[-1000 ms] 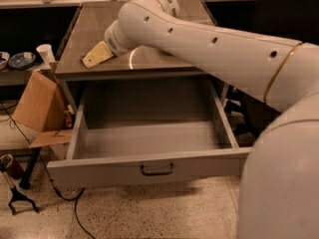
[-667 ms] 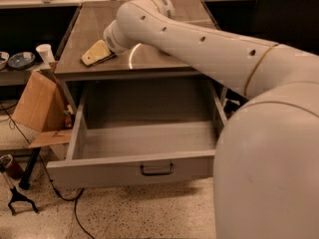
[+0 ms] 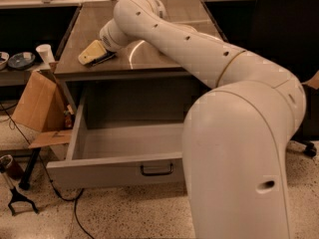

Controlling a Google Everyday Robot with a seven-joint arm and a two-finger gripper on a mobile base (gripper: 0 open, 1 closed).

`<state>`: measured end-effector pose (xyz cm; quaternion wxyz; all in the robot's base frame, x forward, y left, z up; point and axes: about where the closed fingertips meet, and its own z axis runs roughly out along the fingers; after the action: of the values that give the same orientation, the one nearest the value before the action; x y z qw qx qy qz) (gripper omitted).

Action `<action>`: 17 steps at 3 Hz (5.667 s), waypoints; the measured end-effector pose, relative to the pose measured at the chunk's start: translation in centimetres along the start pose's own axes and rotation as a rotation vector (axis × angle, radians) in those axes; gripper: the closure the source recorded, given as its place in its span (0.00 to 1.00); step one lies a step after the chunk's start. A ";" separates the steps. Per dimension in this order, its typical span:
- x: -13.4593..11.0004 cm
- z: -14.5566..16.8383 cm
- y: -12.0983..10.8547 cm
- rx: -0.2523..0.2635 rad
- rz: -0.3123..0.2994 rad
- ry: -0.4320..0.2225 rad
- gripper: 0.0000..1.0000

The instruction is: Place rxbar blueberry into top drawer

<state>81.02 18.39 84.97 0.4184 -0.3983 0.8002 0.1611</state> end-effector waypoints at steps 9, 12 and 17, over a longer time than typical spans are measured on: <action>7.4 -7.7 8.7 -0.265 -0.052 0.059 1.00; 15.0 -14.0 9.7 -0.400 -0.026 0.022 1.00; 28.2 -10.6 10.0 -0.617 0.196 0.093 0.36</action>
Offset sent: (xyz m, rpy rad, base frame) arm -0.0322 0.0480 -0.0271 0.0533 0.0787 0.1629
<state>58.20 4.25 68.04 0.2235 -0.4341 0.7666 0.4170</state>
